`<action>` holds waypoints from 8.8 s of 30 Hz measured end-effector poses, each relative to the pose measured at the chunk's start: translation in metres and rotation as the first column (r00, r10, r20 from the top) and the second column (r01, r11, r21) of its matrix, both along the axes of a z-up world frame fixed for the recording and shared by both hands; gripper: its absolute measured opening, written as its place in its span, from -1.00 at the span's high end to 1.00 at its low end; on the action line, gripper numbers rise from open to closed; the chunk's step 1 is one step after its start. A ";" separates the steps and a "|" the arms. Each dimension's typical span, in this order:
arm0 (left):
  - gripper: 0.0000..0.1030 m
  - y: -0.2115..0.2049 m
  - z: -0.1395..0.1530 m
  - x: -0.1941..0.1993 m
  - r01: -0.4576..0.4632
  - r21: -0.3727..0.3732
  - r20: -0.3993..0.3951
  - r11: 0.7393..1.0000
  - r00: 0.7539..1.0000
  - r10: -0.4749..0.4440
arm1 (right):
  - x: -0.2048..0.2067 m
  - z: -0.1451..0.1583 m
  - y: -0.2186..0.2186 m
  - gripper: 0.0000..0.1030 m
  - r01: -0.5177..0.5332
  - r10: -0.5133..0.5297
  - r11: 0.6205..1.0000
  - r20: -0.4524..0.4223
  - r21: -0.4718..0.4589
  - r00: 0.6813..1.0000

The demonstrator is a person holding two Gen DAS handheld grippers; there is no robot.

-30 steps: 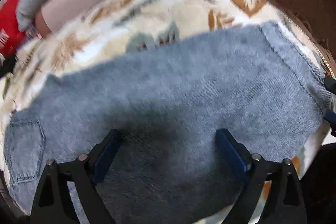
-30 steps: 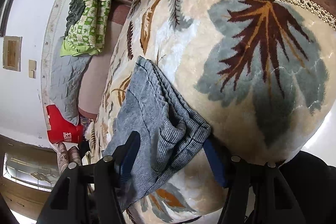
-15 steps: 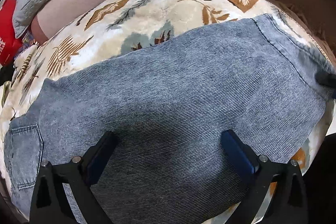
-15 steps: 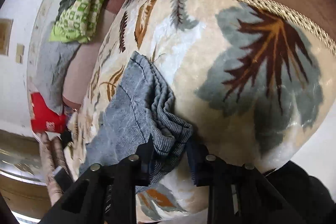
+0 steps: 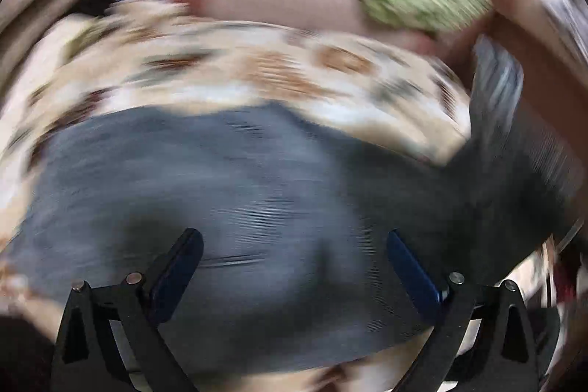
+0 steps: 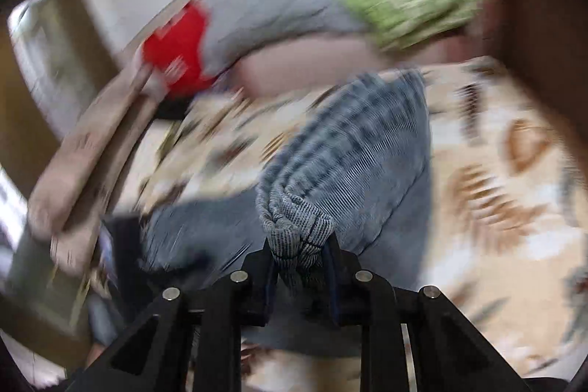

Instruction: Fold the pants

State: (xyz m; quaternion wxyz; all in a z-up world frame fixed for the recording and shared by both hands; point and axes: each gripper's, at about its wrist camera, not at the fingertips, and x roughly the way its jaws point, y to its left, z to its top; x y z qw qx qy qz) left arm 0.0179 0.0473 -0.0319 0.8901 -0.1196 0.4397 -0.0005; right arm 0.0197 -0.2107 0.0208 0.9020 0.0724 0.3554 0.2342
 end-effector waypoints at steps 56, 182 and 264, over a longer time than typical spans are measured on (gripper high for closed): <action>-0.99 -0.089 -0.049 0.017 0.226 0.167 -0.144 0.960 0.969 -0.203 | 0.063 -0.119 -0.077 -0.56 0.126 0.189 0.847 -0.514 0.516 0.836; -0.95 0.171 -0.042 -0.039 -0.466 -0.252 -0.068 0.848 0.883 0.465 | 0.231 -0.087 0.184 -0.99 -0.016 0.190 0.954 -0.563 0.299 0.805; -0.56 -0.034 -0.004 -0.002 0.044 0.100 -0.033 0.994 0.999 -0.040 | 0.017 -0.061 -0.098 -0.97 0.209 0.140 0.727 -0.438 0.654 0.888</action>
